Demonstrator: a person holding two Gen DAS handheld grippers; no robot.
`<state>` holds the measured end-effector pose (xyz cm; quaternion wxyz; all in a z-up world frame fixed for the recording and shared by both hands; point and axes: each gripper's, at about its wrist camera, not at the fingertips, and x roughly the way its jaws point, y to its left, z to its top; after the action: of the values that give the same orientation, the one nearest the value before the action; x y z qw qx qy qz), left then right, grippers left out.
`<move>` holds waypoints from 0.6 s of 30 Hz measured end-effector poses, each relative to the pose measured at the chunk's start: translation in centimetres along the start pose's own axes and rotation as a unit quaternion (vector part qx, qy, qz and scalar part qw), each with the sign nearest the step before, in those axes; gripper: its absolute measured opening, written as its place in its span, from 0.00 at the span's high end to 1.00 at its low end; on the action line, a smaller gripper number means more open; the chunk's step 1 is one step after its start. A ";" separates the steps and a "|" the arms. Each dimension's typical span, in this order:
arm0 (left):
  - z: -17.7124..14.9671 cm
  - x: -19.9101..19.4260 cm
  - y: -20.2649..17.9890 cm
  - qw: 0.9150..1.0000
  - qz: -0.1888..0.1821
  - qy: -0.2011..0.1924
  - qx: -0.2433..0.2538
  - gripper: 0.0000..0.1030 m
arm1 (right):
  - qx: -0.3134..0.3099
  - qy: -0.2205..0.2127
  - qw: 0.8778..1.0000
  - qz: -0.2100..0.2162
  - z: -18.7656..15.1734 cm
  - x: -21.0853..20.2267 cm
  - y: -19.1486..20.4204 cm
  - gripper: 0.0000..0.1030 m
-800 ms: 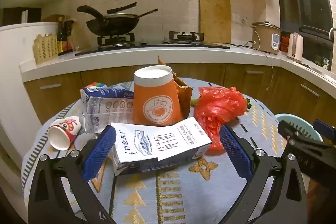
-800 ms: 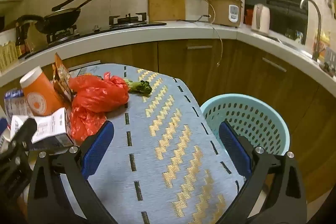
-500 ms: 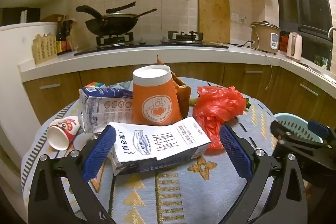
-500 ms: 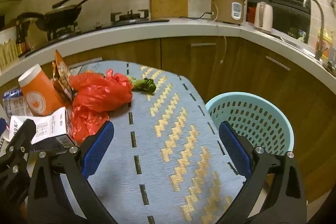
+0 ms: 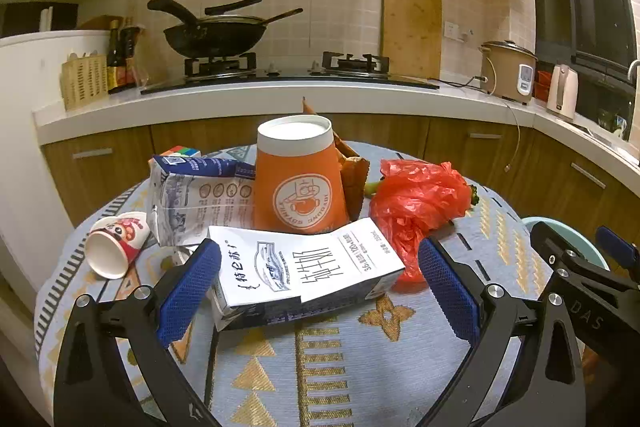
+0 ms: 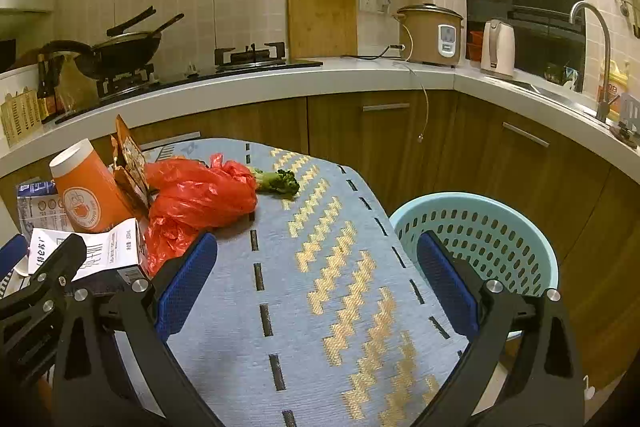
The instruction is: Collect trash
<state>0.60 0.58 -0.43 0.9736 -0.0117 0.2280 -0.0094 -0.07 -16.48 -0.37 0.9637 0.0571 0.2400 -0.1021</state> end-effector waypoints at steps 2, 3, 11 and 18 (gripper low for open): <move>-0.1 0.0 0.0 1.000 0.000 0.001 0.000 0.07 | 0.000 0.002 1.000 0.002 0.1 0.1 -0.1 0.08; 0.0 0.1 0.2 1.000 0.000 0.003 -0.001 0.07 | 0.000 0.003 1.000 0.002 0.1 0.2 -0.1 0.08; 0.1 0.1 0.5 1.000 -0.003 0.009 -0.005 0.07 | -0.004 -0.002 1.000 0.001 0.0 0.2 0.1 0.08; 0.2 0.1 0.6 1.000 -0.004 0.013 -0.010 0.07 | -0.009 -0.003 1.000 0.001 0.0 0.1 0.2 0.07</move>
<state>0.81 1.20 -0.34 0.9702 -0.0225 0.2411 -0.0113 0.06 -16.27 -0.38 0.9651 0.0487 0.2375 -0.0996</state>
